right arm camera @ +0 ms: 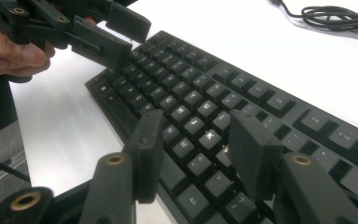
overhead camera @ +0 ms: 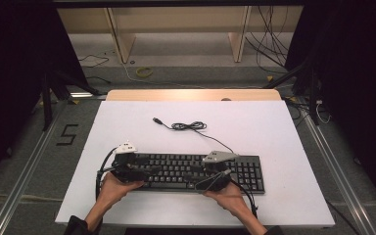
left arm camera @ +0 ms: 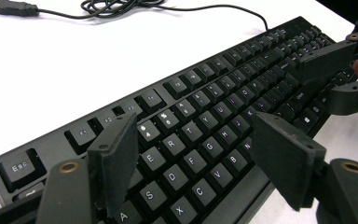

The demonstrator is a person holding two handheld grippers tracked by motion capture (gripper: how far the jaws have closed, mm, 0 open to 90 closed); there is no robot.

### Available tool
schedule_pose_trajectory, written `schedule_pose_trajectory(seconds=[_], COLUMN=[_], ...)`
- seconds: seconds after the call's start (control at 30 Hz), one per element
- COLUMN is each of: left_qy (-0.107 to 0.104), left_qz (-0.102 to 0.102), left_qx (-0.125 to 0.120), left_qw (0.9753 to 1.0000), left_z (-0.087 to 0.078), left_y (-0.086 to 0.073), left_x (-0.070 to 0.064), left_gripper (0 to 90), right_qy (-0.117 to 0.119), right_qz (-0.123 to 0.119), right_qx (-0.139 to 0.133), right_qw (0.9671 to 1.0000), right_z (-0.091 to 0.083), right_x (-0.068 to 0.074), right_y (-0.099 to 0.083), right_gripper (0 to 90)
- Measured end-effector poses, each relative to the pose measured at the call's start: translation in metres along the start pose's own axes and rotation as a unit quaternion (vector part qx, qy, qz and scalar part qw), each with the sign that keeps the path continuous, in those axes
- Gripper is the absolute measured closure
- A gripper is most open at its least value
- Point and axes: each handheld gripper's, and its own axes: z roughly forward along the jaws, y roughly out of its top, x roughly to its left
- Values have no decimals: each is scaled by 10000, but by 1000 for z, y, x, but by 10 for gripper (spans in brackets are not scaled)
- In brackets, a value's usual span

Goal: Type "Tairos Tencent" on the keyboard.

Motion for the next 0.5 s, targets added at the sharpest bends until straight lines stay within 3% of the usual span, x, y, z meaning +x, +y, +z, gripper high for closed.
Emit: schedule_pose_trajectory(seconds=[0.5], left_qy=[-20], left_qz=[57], left_qx=[126], left_qw=[9999], left_z=[17], left_y=[9], left_x=[1], left_gripper=[349], right_qy=[-43], right_qz=[32], right_qx=[-117], right_qw=[9999], right_z=[-12], right_x=[-2], right_y=[-5], right_gripper=[470])
